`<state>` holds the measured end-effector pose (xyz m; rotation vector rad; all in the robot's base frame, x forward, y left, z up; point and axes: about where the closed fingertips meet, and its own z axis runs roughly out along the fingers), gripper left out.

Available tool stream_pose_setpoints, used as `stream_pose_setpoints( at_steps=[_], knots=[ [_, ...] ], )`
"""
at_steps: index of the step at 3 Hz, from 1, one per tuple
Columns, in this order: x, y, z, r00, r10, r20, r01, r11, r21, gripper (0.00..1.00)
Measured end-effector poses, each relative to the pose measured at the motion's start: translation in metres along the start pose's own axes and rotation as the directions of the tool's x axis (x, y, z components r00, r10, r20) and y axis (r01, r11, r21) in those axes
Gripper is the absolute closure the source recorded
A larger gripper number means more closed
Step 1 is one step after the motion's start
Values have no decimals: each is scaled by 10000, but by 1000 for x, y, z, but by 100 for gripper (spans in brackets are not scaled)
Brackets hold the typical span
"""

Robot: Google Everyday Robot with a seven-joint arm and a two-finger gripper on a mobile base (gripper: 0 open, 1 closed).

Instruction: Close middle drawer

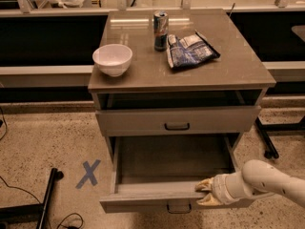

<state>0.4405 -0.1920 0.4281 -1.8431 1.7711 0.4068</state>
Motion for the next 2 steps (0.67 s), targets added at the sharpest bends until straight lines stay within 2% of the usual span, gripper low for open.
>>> stream_pose_setpoints(
  at_steps=[1,2],
  knots=[
    [0,0,1,10000,-1,7,1,10000,-10,0],
    [0,0,0,10000,-2,8,2,10000,-10,0]
  ],
)
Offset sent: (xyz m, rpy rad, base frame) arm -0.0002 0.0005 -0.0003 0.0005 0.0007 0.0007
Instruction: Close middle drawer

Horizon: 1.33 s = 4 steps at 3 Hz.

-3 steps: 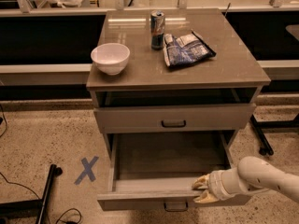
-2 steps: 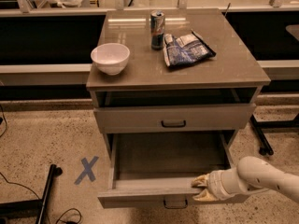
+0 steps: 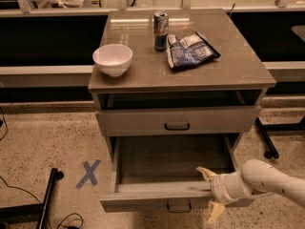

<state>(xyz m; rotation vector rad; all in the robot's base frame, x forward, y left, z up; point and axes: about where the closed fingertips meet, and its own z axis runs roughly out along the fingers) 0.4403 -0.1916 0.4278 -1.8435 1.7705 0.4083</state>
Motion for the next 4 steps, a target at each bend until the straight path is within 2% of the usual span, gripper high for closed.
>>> stream_pose_setpoints(
  at_steps=[1,2,3,4],
  knots=[
    [-6,6,-18,9994,-170,286,164,9997,201,19],
    [2,39,-52,9965,-23,840,-5,9995,330,28],
    [26,69,-61,9954,531,801,-542,9985,112,29],
    [53,97,-48,9924,1126,498,-1113,9934,-283,48]
  ],
)
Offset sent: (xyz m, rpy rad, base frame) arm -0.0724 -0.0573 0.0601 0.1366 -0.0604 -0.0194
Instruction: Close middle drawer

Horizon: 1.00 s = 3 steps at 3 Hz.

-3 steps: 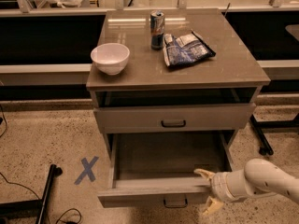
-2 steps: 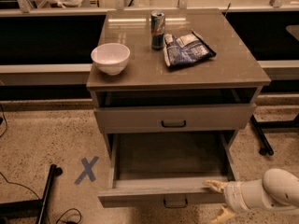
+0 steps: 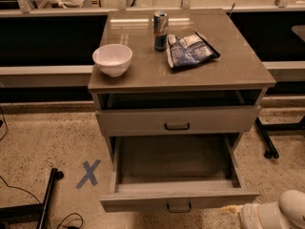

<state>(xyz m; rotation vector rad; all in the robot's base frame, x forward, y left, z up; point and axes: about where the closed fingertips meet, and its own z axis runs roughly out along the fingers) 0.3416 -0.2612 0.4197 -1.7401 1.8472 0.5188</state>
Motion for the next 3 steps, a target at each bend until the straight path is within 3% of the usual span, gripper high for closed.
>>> stream_pose_setpoints(
  at_steps=[1,2,3],
  knots=[
    [16,8,22,9992,309,-273,-317,9990,-301,69],
    [21,-2,42,9984,394,-400,-410,9984,-390,79],
    [26,-30,62,9976,451,-531,-468,9984,-315,86]
  ],
)
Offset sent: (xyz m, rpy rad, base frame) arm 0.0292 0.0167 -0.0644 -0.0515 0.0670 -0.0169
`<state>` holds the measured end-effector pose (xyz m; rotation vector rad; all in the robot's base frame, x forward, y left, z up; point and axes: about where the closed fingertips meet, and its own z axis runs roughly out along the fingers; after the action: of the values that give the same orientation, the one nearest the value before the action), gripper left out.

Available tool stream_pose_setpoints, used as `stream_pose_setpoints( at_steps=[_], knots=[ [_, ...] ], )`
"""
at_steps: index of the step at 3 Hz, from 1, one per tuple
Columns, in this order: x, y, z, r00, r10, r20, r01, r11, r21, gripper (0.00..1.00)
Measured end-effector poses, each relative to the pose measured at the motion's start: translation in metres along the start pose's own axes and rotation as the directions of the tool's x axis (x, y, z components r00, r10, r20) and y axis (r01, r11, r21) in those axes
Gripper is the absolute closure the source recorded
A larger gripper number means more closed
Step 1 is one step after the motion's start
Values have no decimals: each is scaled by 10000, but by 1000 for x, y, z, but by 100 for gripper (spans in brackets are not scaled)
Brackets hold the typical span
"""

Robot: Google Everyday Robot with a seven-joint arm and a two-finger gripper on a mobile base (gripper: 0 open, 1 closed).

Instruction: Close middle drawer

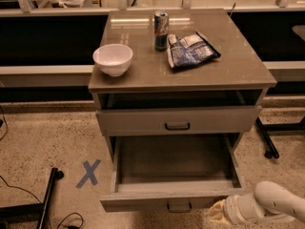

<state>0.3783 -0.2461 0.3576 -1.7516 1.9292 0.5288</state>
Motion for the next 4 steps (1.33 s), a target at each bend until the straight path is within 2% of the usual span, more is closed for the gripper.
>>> stream_pose_setpoints(
  at_steps=[1,2,3,4],
  knots=[
    [0,-28,11,10000,-13,-82,15,9996,287,100],
    [-1,-28,11,10000,-16,-82,19,9996,288,100],
    [-13,-45,23,9980,-628,-111,633,9969,470,100],
    [-19,-77,35,9924,-1199,-273,1217,9895,783,100]
  ],
)
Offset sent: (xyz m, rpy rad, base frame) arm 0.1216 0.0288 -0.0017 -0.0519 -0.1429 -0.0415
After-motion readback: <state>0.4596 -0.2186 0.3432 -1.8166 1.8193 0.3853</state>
